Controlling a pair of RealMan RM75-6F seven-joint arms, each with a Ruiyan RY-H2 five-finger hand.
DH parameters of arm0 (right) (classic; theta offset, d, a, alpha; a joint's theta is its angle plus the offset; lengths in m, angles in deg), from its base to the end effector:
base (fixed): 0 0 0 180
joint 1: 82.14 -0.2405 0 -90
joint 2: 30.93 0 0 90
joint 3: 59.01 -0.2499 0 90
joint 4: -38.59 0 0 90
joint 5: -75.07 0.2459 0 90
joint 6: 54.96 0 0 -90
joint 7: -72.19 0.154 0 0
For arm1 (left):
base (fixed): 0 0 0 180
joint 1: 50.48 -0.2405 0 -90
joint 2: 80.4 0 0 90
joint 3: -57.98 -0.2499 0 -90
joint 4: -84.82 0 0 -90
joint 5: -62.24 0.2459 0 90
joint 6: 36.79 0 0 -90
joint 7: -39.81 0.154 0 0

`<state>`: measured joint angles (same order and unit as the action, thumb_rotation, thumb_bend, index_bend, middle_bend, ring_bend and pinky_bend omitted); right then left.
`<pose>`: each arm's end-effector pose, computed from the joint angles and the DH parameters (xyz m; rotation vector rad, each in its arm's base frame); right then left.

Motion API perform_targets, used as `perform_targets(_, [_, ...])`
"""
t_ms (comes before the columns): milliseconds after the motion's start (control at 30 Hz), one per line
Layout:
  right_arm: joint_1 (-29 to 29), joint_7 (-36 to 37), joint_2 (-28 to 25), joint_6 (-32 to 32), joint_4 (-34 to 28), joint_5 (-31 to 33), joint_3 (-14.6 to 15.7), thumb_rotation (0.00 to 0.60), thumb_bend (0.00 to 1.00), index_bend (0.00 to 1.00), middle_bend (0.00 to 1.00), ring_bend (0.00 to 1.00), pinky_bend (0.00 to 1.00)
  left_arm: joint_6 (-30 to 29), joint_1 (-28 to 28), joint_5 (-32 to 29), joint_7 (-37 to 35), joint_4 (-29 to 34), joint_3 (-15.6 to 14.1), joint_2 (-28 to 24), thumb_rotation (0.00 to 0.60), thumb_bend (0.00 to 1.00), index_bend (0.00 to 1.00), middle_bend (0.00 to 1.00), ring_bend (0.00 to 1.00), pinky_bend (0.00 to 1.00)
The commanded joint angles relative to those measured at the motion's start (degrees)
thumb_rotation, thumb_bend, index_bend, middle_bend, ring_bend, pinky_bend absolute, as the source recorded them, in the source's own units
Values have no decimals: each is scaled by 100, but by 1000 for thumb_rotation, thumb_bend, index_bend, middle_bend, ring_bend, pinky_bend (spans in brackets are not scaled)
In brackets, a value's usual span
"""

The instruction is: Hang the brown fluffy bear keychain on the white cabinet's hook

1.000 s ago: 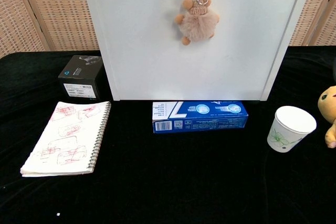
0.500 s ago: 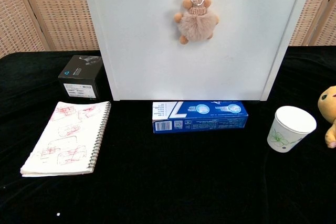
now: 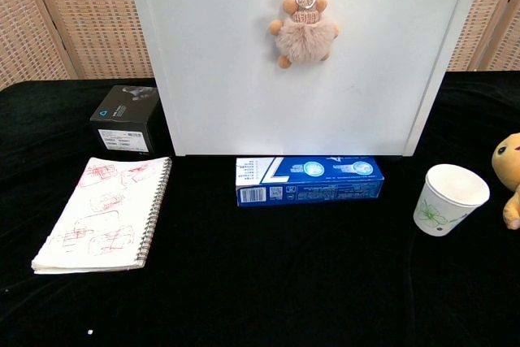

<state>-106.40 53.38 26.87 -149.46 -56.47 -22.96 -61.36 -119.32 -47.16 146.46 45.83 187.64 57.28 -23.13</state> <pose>-0.2032 -0.2686 0.1612 1.6288 -0.1323 1.0791 -0.3071 0.1668 0.1293 -1.4245 -0.9799 -0.7711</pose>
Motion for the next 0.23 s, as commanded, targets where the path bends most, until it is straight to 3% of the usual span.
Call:
perform_targets(33, [558, 582, 43, 223, 200, 770, 299, 600, 0, 131, 145, 114, 245, -118, -62, 153, 40, -10, -59, 38, 600, 0, 0, 0, 0, 0])
perform_targets(67, [623, 704, 44, 294, 200, 880, 325, 600, 0, 68, 61, 41, 152, -146, -76, 189, 49, -23, -71, 51, 600, 0, 0, 0, 0, 0])
perform_targets(133, [750, 932, 60, 393, 216, 1052, 349, 600, 0, 14, 4, 0, 47, -204, -102, 255, 69, -58, -87, 79, 600, 0, 0, 0, 0, 0])
perform_targets(233, [901, 1199, 125, 424, 280, 1153, 361, 600, 0, 0, 0, 0, 0, -300, -132, 333, 111, -114, -85, 138, 600, 0, 0, 0, 0, 0])
